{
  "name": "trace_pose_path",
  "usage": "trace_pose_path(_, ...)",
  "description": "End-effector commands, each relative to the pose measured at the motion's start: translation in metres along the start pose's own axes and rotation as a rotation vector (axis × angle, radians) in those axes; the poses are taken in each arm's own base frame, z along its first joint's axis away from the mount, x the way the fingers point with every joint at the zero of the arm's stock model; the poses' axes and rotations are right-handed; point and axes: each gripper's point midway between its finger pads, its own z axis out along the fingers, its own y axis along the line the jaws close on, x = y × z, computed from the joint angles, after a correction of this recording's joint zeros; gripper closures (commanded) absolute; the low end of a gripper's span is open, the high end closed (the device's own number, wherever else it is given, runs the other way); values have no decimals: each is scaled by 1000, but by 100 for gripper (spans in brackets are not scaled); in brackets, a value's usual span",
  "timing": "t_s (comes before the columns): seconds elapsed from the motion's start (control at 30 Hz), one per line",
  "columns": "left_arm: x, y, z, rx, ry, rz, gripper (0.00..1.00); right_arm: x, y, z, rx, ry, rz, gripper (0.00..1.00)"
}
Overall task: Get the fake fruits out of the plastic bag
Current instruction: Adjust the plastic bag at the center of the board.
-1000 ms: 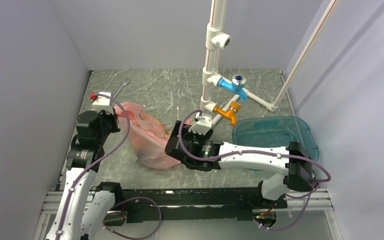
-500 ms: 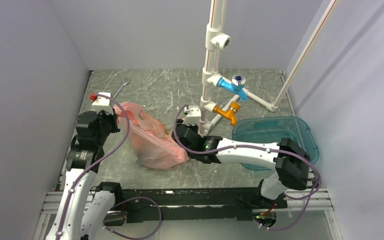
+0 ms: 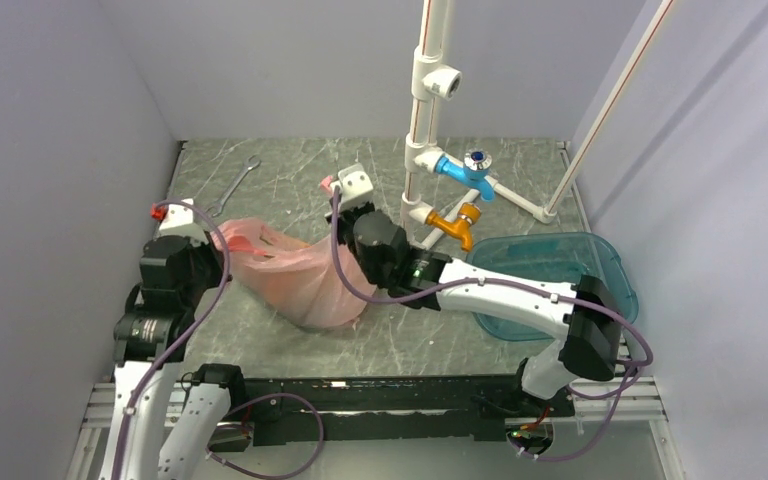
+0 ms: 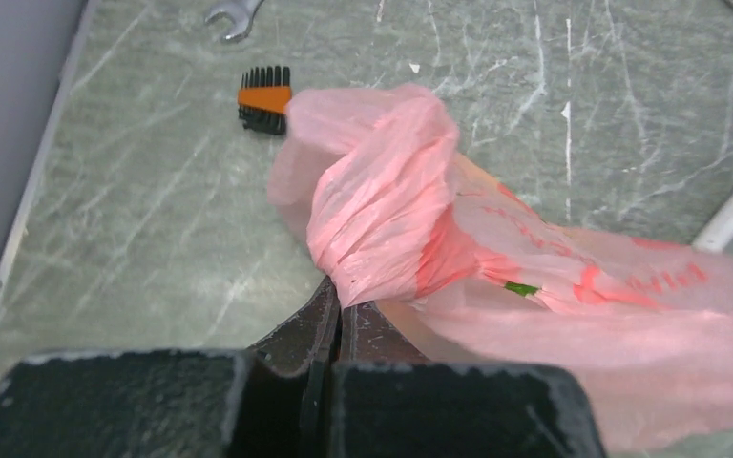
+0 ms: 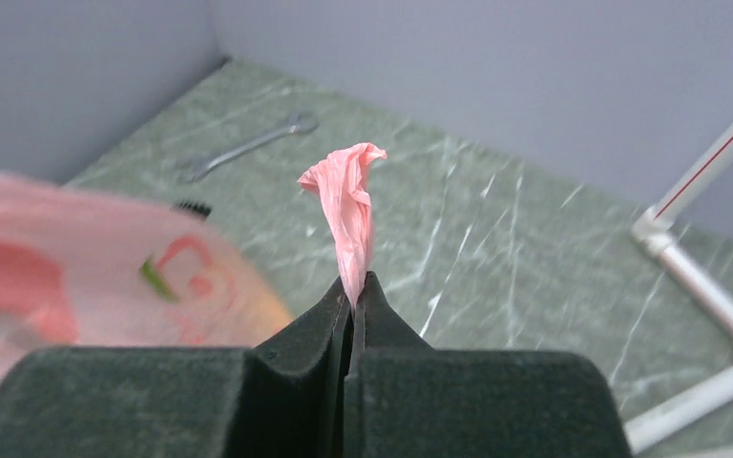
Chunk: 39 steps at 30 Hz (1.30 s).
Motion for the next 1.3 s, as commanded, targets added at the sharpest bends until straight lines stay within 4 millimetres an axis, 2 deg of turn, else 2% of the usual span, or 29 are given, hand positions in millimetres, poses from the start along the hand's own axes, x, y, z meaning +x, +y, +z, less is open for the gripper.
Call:
trace_pose_path(0.0, 13, 9, -40, -62, 86, -109, 99, -69, -34, 24, 36, -164, -68, 100)
trace_pose_path(0.1, 15, 21, -58, -124, 74, -137, 100, -78, -45, 40, 72, -193, -93, 100)
trace_pose_path(0.27, 25, 32, -71, -171, 35, -196, 100, -86, -37, 64, 60, -243, -192, 100)
trace_pose_path(0.43, 32, 26, -83, -128, 44, -233, 100, -85, -33, 93, 48, -244, -260, 100)
trace_pose_path(0.53, 33, 14, -93, -62, 64, -254, 100, -88, -35, 114, 67, -229, -278, 100)
trace_pose_path(0.6, 33, 1, -100, 13, 79, -253, 100, -99, -37, 123, 84, -234, -282, 100)
trace_pose_path(0.7, 30, -27, -115, 189, 94, -211, 98, -98, -35, 131, 90, -194, -288, 100)
trace_pose_path(0.73, 30, -35, -119, 240, 99, -203, 94, -92, -31, 132, 73, -153, -281, 95)
trace_pose_path(0.77, 30, -41, -123, 277, 101, -202, 90, -87, -27, 130, 57, -117, -259, 88)
trace_pose_path(0.83, 29, -53, -129, 354, 102, -196, 87, -77, -21, 118, 30, -24, -188, 62)
trace_pose_path(0.9, 31, -62, -133, 418, 113, -186, 86, -65, -19, 98, 22, 80, -84, 39)
trace_pose_path(0.93, 33, -67, -134, 451, 118, -185, 87, -60, -17, 82, -3, 135, -17, 32)
trace_pose_path(1.0, 38, -75, -135, 503, 133, -185, 89, -57, -11, 52, -32, 179, 124, 30)
trace_pose_path(1.13, 49, -87, -135, 587, 179, -192, 92, -52, 5, 0, -40, 185, 435, 17)
trace_pose_path(1.17, 52, -88, -134, 591, 190, -193, 92, -51, 14, -11, -51, 187, 487, 13)
trace_pose_path(1.2, 54, -87, -132, 585, 199, -195, 91, -50, 27, -21, -63, 190, 518, 3)
trace_pose_path(1.27, 59, -84, -131, 568, 208, -195, 91, -50, 48, -33, -59, 196, 567, 0)
